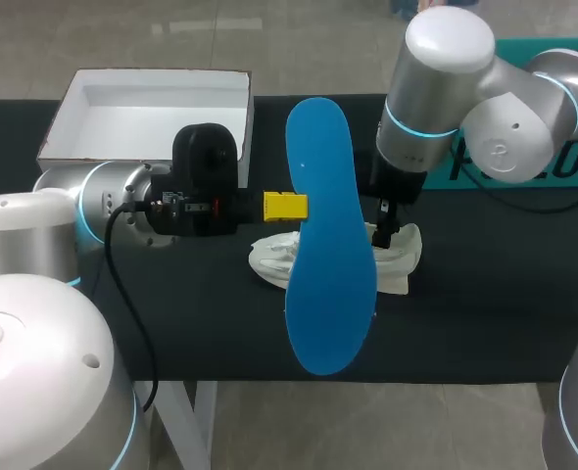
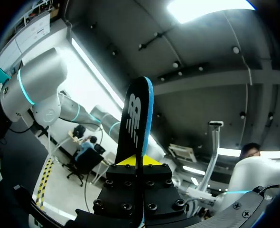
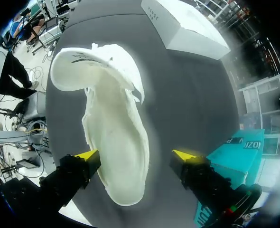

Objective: Take the shoe out of the shoebox, open the shoe tongue, remove and reinsert the insole, then place the shoe into the shoebox

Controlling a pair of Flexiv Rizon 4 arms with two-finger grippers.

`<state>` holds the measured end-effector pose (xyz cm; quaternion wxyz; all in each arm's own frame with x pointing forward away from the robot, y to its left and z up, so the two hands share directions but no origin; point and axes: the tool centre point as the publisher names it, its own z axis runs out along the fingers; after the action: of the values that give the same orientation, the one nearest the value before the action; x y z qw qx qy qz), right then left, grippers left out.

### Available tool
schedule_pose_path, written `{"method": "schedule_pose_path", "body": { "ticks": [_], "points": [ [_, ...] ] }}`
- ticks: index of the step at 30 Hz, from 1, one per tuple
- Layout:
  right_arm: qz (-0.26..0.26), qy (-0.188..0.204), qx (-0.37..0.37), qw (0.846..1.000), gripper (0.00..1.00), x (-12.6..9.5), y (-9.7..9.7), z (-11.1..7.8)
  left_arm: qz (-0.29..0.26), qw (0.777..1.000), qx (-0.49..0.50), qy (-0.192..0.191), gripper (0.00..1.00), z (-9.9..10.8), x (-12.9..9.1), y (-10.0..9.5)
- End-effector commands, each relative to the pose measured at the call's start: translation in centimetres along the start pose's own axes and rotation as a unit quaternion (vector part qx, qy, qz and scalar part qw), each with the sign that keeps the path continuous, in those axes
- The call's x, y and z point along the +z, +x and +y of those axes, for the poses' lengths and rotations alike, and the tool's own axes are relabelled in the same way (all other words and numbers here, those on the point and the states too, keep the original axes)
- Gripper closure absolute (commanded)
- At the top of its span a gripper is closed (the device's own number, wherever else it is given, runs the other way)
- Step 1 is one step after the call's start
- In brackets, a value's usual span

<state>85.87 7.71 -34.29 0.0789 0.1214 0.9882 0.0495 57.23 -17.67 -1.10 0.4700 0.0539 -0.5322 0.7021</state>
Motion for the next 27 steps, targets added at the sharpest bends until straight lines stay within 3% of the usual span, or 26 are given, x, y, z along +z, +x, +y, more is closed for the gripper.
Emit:
{"method": "schedule_pose_path", "body": {
  "ticks": [1, 10, 19, 20, 21, 22, 27],
  "points": [
    [-0.004, 0.002, 0.002, 1.000, 0.00, 0.7, -1.3, 1.0, 0.001, 1.000, 0.000, 0.001, 1.00, 0.1, 0.0, -0.1],
    [0.010, 0.002, -0.029, 1.000, 0.00, 2.3, -3.5, 3.2, 0.001, 1.000, 0.000, 0.001, 1.00, 0.1, 0.0, -0.1],
    [0.034, -0.008, -0.044, 0.998, 0.00, 3.6, -2.4, 4.6, 0.001, 1.000, 0.000, 0.001, 1.00, 0.1, 0.0, -0.1],
    [0.040, -0.006, -0.043, 0.998, 0.24, 4.1, -2.0, 4.5, 0.001, 1.000, 0.000, 0.001, 1.00, 0.1, 0.0, -0.1],
    [0.044, -0.005, -0.042, 0.998, 0.66, 4.4, -1.8, 4.4, 0.001, 1.000, 0.000, 0.001, 1.00, 0.1, 0.0, -0.1],
    [0.050, -0.012, -0.046, 0.998, 1.00, 4.5, -1.6, 4.2, 0.001, 1.000, 0.000, 0.001, 1.00, 0.1, 0.0, -0.1],
    [0.050, -0.012, -0.046, 0.998, 1.00, 4.5, -1.6, 4.2, 0.001, 1.000, 0.000, 0.001, 1.00, 0.1, 0.0, -0.1]
  ]
}}
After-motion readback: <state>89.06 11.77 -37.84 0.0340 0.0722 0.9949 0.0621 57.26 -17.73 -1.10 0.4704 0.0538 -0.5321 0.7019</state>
